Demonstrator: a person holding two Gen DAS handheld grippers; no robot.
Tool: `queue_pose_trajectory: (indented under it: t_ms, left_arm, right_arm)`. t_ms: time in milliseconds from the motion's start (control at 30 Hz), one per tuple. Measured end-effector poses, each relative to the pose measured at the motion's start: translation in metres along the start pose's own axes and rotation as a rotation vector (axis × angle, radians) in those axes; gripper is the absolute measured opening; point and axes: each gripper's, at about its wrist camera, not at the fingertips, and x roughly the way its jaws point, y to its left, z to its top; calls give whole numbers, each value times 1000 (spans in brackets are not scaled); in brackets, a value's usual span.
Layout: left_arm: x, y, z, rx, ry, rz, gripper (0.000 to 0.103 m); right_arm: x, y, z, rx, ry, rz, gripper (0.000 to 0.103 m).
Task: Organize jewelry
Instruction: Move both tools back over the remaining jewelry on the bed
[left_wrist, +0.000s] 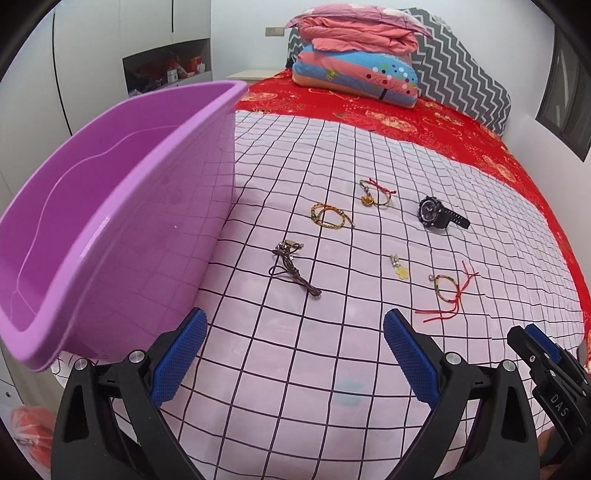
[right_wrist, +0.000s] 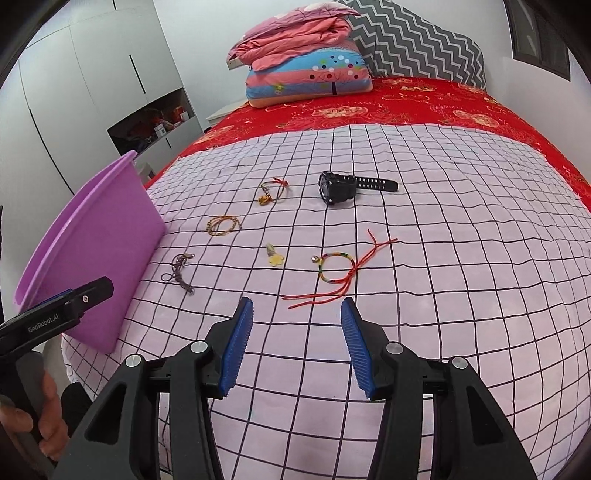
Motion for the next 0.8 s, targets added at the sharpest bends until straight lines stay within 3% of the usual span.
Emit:
queue_pose_trajectory:
  t_ms: [800]
  left_arm:
    - [103, 1, 24, -22, 65, 96, 94]
  right_arm:
    - [120, 16, 40, -65, 88, 61, 48]
